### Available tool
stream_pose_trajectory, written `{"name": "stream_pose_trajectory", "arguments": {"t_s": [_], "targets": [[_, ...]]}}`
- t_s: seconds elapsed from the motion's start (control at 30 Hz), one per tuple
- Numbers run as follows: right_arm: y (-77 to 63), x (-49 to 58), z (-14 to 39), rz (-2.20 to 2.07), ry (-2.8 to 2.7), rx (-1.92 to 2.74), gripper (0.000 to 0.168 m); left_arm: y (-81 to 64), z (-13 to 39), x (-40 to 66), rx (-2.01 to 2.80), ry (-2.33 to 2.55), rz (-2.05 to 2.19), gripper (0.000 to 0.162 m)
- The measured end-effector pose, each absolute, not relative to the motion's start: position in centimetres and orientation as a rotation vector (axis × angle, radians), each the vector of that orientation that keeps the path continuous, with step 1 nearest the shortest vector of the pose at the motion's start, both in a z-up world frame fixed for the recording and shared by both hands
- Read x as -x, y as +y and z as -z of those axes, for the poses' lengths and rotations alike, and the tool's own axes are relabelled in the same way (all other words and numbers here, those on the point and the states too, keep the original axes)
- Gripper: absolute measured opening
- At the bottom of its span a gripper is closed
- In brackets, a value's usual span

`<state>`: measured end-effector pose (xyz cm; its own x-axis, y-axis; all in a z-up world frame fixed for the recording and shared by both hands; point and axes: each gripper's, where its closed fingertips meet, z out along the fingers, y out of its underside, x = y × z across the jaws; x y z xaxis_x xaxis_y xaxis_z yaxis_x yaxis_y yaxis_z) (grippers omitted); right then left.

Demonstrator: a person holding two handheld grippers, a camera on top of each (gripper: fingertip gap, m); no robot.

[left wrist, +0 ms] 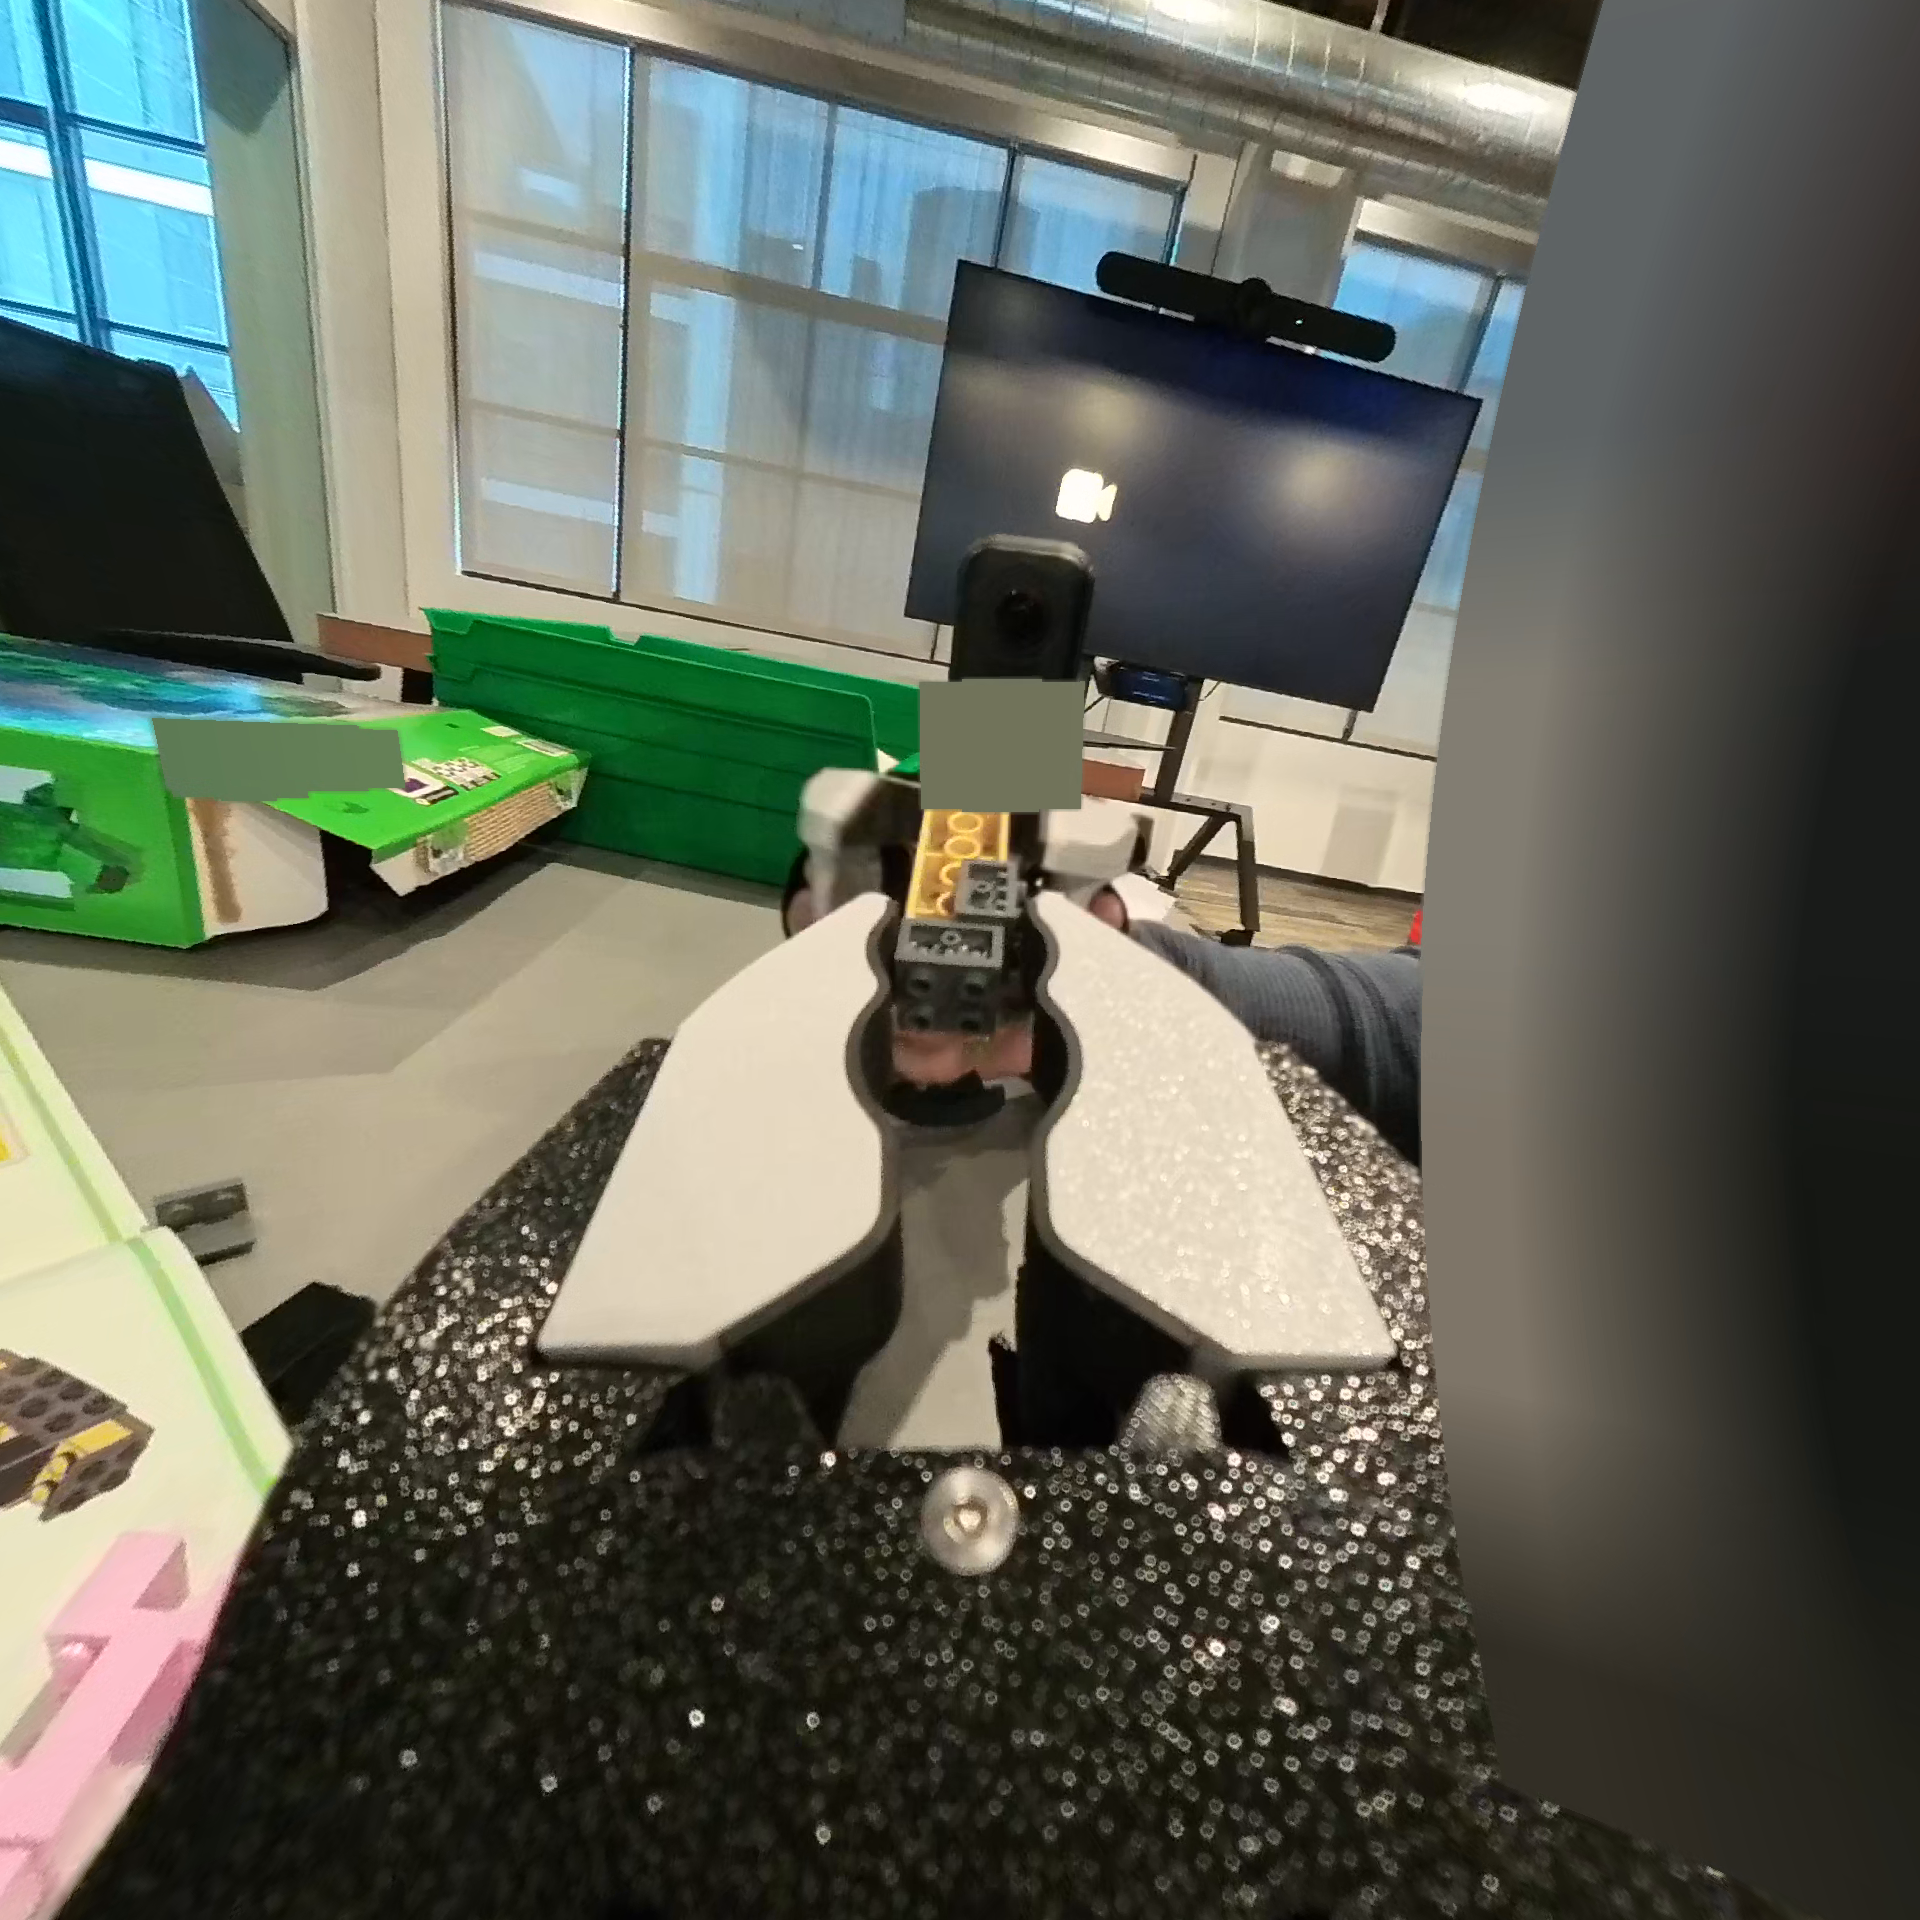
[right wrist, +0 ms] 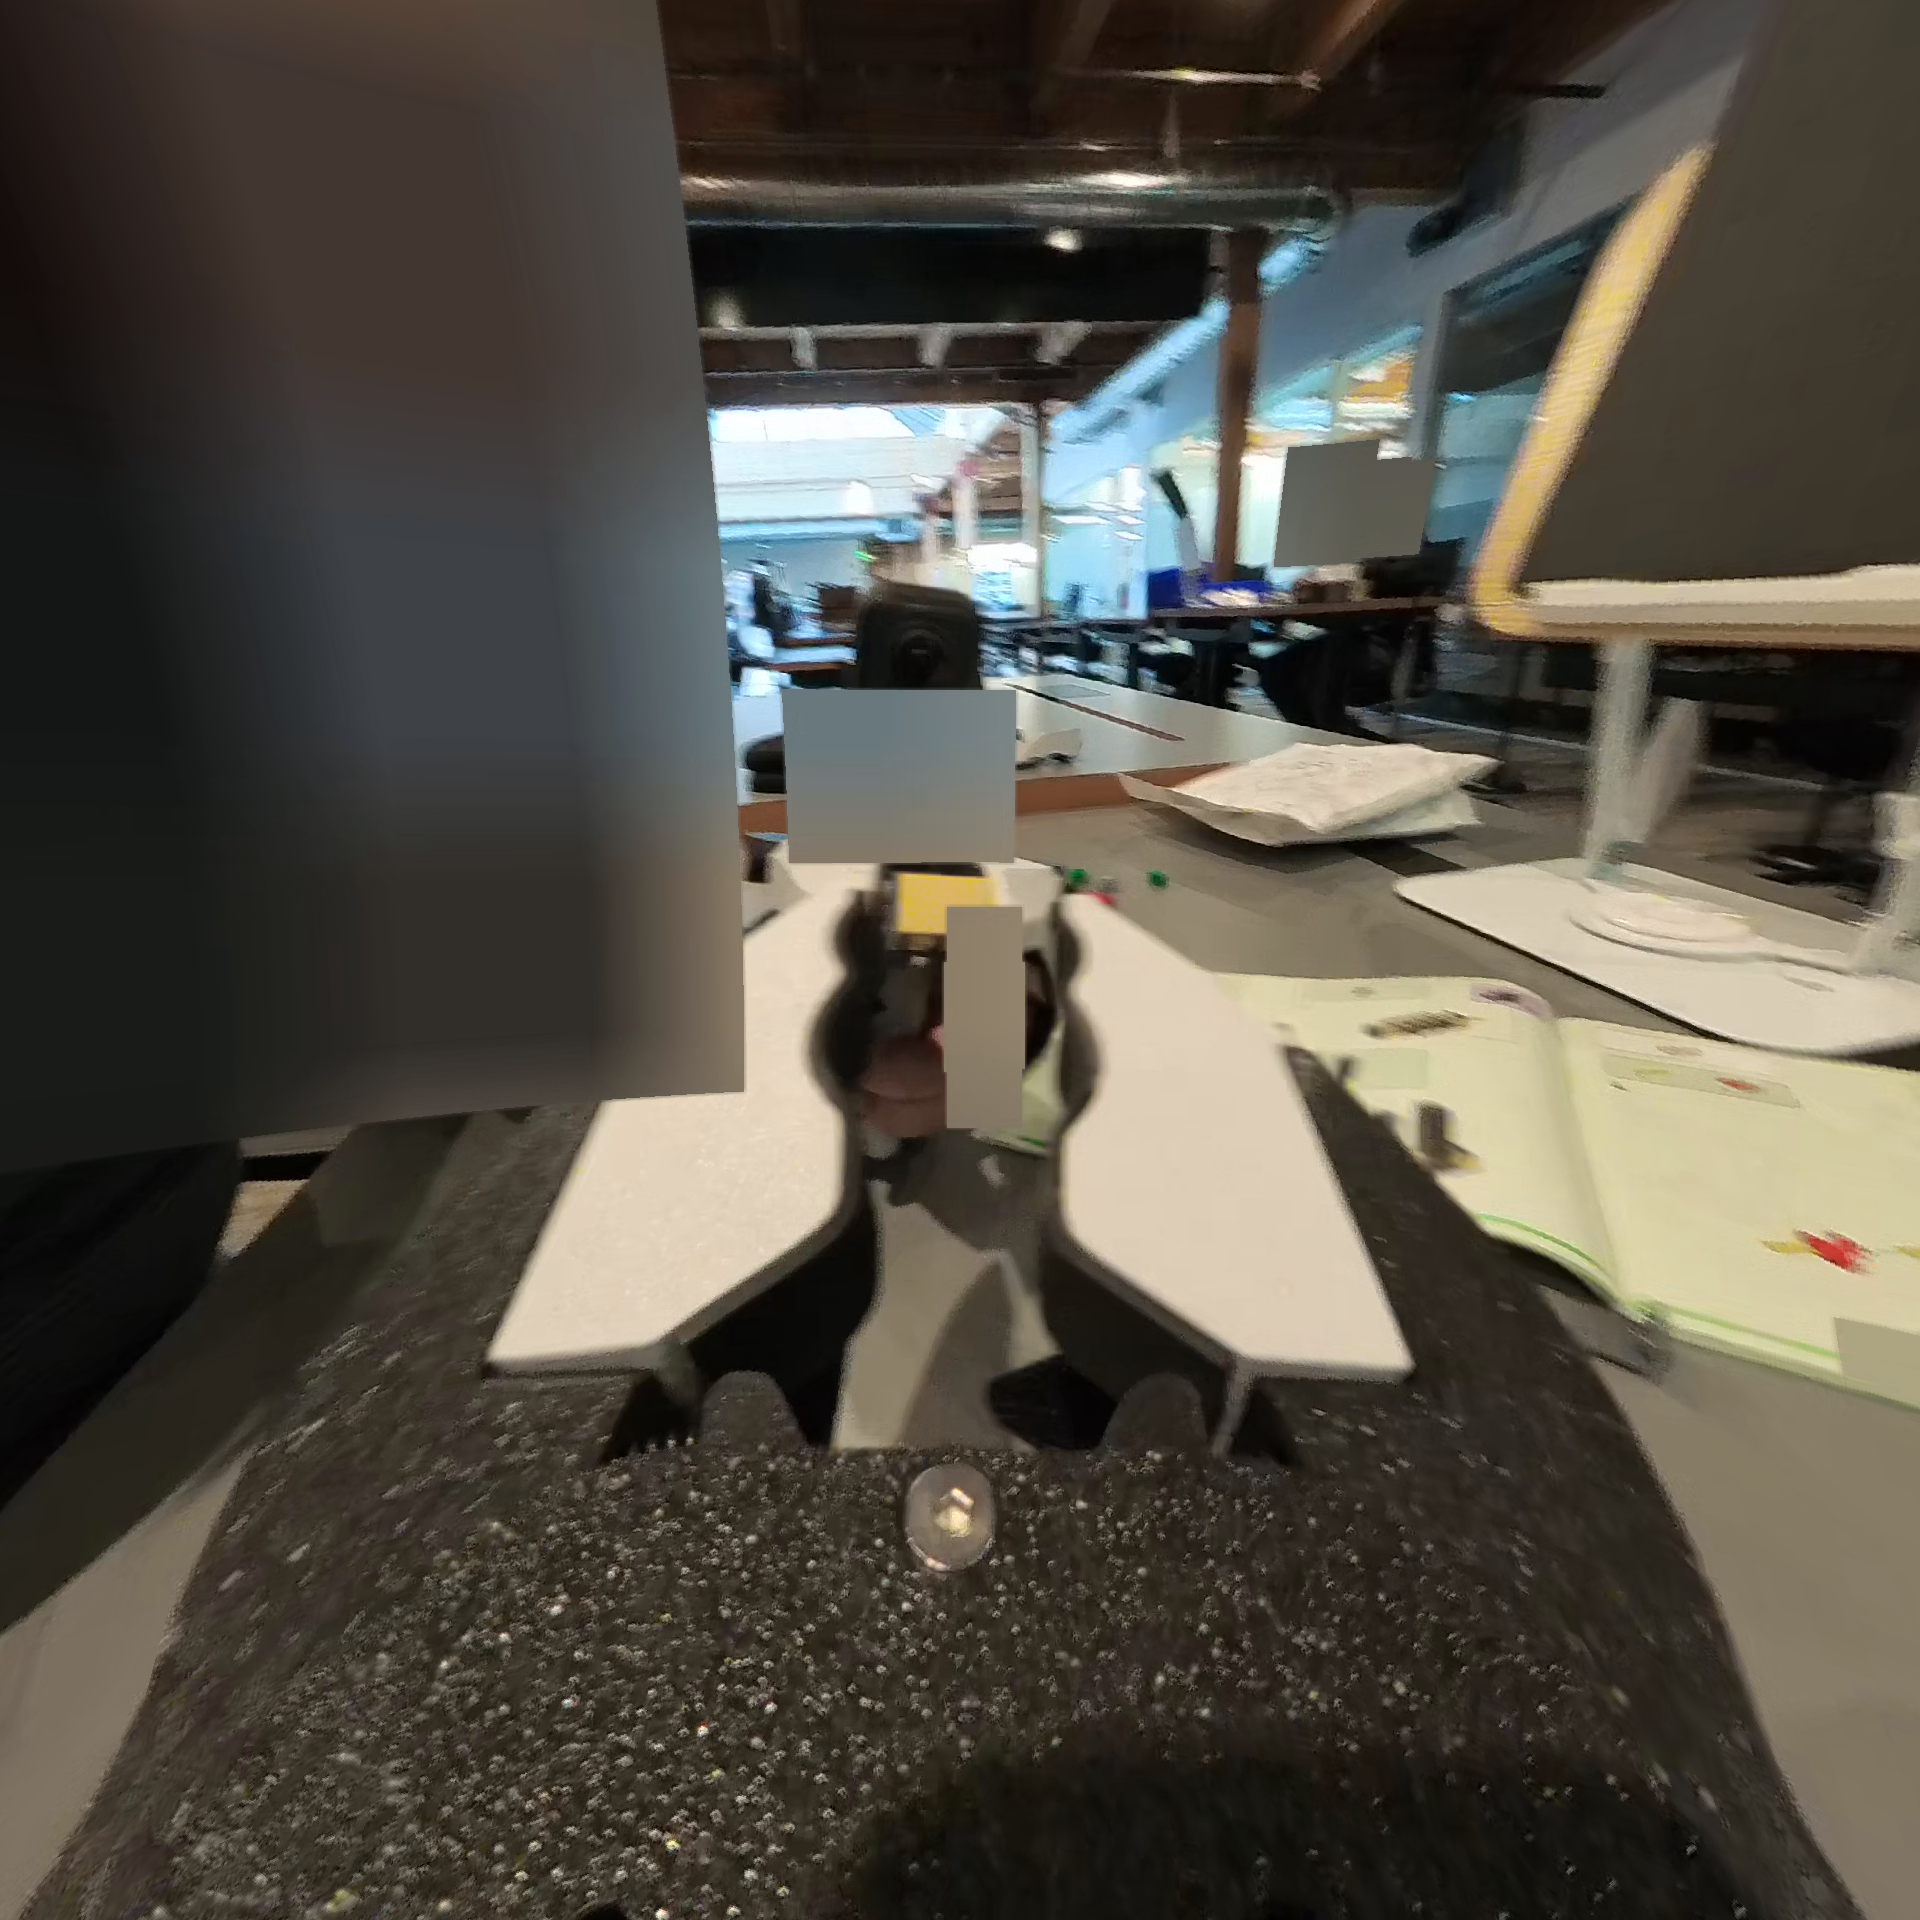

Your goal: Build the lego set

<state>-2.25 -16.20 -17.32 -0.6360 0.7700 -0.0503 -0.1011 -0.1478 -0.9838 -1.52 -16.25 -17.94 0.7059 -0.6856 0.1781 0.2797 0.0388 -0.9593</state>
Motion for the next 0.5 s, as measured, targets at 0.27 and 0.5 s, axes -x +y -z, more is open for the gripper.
{"name": "stream_pose_trajectory", "arguments": {"t_s": [0.27,0.5], "targets": [[-10.6,0.4,17.0,-1.61,-1.511,0.975,0.054,-16.1,18.1,2.3,1.341,0.344,0.752,0.021],[-8.5,-3.7,24.8,-1.21,-1.925,1.178,0.031,-15.9,18.0,2.7,1.335,0.31,0.758,0.021]]}}
